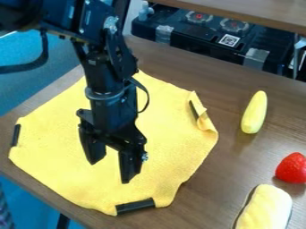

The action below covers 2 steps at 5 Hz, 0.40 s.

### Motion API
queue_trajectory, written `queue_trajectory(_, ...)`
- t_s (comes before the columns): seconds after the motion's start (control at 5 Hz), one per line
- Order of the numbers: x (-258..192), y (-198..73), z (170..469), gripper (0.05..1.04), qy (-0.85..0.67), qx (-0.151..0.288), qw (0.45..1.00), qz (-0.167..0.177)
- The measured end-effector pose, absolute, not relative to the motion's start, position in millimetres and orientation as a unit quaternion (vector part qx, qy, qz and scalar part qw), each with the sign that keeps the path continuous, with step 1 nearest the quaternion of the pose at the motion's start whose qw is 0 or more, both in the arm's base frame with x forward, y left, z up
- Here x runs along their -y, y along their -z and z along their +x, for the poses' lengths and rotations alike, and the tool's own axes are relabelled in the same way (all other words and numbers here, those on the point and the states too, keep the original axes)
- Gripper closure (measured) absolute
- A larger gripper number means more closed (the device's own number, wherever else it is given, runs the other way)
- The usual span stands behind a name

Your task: Move the yellow object to the bottom right of the cloth

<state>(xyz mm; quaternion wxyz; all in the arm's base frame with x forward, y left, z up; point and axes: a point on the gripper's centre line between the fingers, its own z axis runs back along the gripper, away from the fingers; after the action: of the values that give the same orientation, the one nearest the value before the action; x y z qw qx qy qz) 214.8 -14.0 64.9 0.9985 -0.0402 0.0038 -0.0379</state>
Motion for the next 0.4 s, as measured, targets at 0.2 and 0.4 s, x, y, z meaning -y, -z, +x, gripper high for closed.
queue_trajectory(0.2,14.8,-60.0,213.6,0.084,0.032,-0.015,0.998,-0.043)
queue_trajectory(0.4,30.6,-51.3,219.9,0.084,0.027,-0.023,0.998,-0.052)
